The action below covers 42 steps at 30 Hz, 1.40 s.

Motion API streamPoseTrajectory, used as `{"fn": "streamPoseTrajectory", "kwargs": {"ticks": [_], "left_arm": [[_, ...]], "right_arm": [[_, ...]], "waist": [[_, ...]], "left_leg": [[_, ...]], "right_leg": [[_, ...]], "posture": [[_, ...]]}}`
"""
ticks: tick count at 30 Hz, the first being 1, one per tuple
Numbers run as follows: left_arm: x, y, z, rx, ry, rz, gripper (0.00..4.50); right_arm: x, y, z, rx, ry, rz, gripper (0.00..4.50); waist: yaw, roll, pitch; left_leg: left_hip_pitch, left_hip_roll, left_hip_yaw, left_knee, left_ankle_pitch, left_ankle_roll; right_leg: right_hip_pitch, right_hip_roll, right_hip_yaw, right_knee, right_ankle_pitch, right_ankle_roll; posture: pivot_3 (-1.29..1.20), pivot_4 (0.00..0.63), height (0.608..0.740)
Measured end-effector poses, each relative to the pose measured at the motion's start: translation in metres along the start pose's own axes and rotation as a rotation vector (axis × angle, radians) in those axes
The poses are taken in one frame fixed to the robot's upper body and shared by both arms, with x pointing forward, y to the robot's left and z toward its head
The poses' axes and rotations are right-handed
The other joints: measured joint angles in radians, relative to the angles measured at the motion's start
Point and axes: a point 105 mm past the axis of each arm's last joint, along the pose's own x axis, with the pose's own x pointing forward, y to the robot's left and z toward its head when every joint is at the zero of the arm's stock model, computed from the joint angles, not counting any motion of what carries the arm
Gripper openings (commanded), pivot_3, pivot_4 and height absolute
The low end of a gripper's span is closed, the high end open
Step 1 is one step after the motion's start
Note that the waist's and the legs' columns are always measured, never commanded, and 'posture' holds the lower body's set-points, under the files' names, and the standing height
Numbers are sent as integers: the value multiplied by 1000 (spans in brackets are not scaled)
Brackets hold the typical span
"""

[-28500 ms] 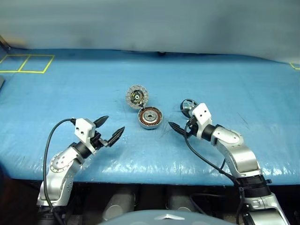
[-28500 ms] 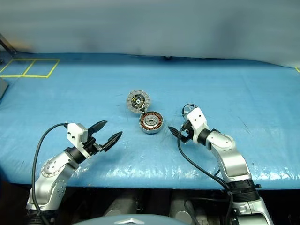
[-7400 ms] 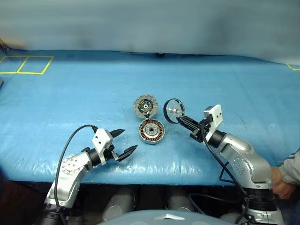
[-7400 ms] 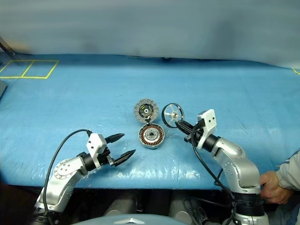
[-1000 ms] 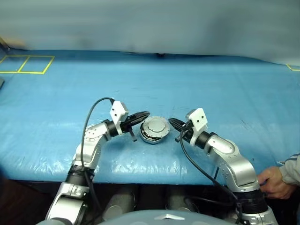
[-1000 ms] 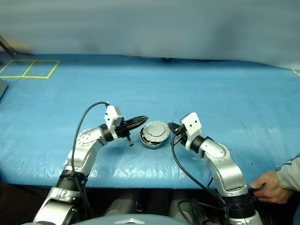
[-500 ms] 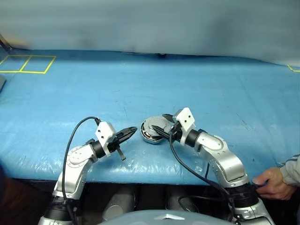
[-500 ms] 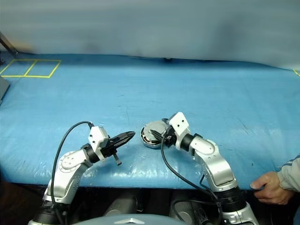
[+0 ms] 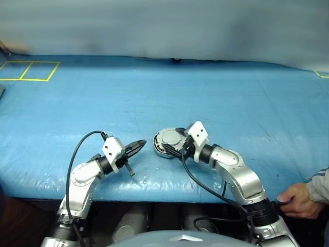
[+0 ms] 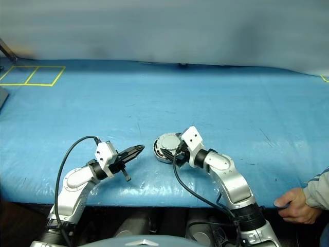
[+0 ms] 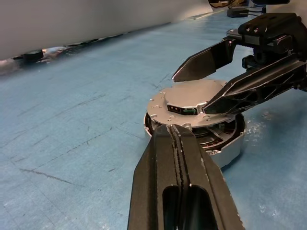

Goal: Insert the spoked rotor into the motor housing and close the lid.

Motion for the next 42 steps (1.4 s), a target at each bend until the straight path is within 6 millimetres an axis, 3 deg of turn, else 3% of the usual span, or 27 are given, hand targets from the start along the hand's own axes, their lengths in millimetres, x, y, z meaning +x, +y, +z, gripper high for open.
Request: {"fn": "streamPoseTrajectory", "kwargs": {"ticks": [4,10,42], "left_arm": [[-1,1,-2,8,-7,6,0],[-3,3,-4,4,-22,19,0],[-7,1,-15,-17,9,42,0]], "right_arm": [[2,0,-1,1,4,-2,4477],[3,1,-2,7,3,1,3062],[13,12,6,-20,91,-83,3063]], "waist": [[0,0,0],[0,0,0],[-2,0,0]], "left_leg": [[0,0,0,0,0,0],[0,0,0,0,0,0],[0,0,0,0,0,0]], "right_leg": [[0,0,0,0,0,0],[0,0,0,0,0,0],[0,0,0,0,0,0]], "posture": [[0,150,740],[0,150,740],[0,150,740]]}}
